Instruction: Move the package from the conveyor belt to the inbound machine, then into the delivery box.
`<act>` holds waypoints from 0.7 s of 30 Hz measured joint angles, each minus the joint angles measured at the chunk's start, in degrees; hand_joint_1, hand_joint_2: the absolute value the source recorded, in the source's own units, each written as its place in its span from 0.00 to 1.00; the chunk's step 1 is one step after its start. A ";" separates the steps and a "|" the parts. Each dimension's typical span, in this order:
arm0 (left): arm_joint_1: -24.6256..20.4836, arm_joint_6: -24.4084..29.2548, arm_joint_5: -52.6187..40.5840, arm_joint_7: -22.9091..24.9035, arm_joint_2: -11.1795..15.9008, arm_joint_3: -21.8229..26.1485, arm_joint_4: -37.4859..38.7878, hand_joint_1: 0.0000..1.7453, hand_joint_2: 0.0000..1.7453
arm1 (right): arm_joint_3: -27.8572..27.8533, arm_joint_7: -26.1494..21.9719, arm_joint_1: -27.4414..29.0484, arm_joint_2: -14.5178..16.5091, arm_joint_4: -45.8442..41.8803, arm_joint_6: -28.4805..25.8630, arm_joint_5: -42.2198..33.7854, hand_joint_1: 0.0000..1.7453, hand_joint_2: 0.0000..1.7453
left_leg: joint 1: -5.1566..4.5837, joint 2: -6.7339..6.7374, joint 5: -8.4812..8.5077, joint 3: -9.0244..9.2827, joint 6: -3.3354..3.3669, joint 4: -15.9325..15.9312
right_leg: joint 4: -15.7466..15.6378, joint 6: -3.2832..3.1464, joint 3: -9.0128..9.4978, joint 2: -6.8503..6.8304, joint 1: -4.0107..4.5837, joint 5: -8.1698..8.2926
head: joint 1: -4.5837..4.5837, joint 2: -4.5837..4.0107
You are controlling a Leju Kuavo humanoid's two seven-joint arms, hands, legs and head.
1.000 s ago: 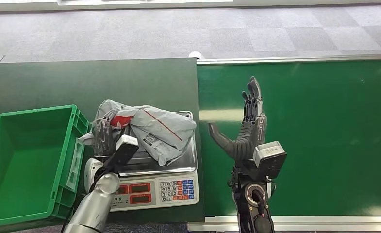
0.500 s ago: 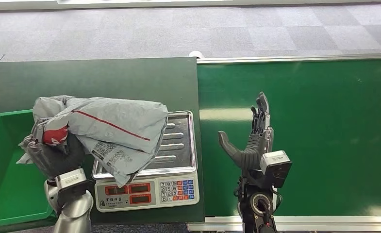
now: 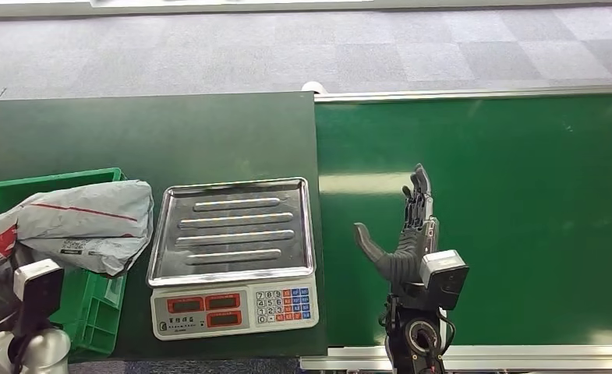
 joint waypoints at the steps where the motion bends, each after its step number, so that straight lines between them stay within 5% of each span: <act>1: -0.06 -0.34 -0.19 0.35 0.57 1.62 1.22 0.88 1.00 | -0.03 -0.14 -0.09 -0.01 0.36 0.01 -0.10 0.00 1.00 | 0.00 -0.01 0.00 -0.02 0.00 0.00 | 0.00 0.00 -0.01 -0.01 0.00 -0.01 | 0.01 0.00; 6: -0.92 -0.83 -1.74 1.93 2.32 6.03 5.42 0.93 1.00 | -0.08 -0.39 -0.53 -0.01 1.54 0.01 -0.26 0.00 1.00 | -0.02 -0.03 -0.01 -0.07 0.00 0.01 | -0.01 -0.01 -0.01 -0.02 -0.02 -0.01 | 0.02 0.00; 7: -1.22 -0.88 -2.34 2.65 2.63 6.51 6.15 0.87 1.00 | -0.08 -0.39 -0.58 -0.01 1.66 0.01 -0.27 0.00 1.00 | -0.02 -0.04 -0.01 -0.07 0.00 0.01 | -0.01 -0.01 -0.01 -0.02 -0.02 -0.01 | 0.02 0.00; 11: -2.53 -1.18 -2.87 4.26 4.11 8.11 8.93 0.01 1.00 | -0.08 -0.27 -0.77 -0.01 2.00 0.03 -0.44 0.00 1.00 | -0.02 -0.07 0.00 -0.05 0.00 0.02 | -0.01 0.01 0.02 -0.02 -0.02 0.01 | 0.02 0.00; 21: -2.70 -2.83 3.57 0.27 4.91 9.83 10.25 0.00 1.00 | -0.08 -0.19 -1.18 -0.01 3.12 0.04 -0.88 0.00 1.00 | 0.01 -0.24 0.02 0.00 -0.04 0.00 | -0.01 -0.02 0.06 -0.11 0.00 0.00 | 0.01 0.00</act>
